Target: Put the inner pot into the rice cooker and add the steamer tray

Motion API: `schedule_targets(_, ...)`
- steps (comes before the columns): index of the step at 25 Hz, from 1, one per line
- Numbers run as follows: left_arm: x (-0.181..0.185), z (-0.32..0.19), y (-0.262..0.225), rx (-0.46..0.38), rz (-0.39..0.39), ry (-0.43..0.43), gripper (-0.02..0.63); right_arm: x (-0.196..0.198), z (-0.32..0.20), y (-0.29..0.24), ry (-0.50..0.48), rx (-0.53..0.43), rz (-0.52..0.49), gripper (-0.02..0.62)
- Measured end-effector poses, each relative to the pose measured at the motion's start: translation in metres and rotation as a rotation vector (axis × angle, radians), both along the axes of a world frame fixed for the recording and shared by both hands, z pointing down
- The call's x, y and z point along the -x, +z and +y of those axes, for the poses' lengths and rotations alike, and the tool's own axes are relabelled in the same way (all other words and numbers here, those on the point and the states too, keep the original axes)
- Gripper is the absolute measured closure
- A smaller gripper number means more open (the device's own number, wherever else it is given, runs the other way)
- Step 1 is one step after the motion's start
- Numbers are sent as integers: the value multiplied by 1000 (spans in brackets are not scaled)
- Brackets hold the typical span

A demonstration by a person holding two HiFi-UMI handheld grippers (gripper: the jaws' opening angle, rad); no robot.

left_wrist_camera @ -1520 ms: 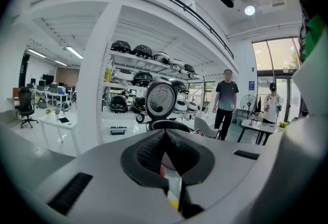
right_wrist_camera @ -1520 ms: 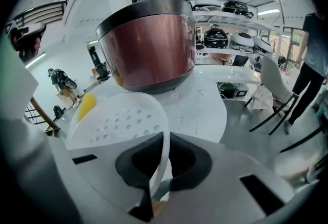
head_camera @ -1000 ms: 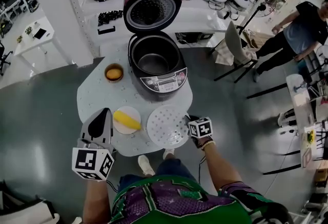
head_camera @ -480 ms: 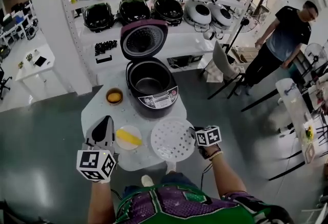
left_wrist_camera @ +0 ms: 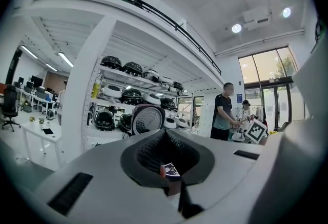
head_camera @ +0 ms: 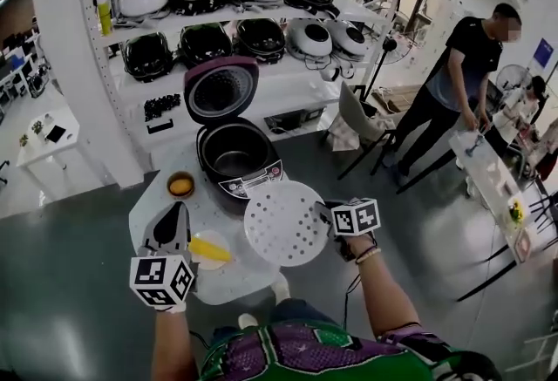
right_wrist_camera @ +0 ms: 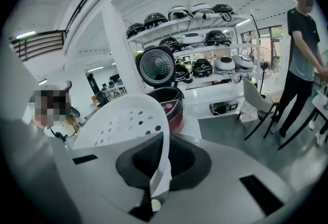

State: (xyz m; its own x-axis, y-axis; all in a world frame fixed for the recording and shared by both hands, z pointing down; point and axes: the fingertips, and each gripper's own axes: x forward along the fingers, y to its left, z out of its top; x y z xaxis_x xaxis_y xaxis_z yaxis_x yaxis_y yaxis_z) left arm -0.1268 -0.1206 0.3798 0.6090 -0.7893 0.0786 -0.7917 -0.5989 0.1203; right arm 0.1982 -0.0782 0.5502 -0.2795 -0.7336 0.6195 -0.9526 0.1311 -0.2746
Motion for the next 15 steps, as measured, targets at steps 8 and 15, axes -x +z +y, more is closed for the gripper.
schedule_targets(8,-19,-18,2,7,-5,-17,586,-14,-50,-35,-4,-52,0,578)
schedule_targets(15,-23,-50,3,20,-9,-92,585,-15,-127,-43,-46,-63,-23,578)
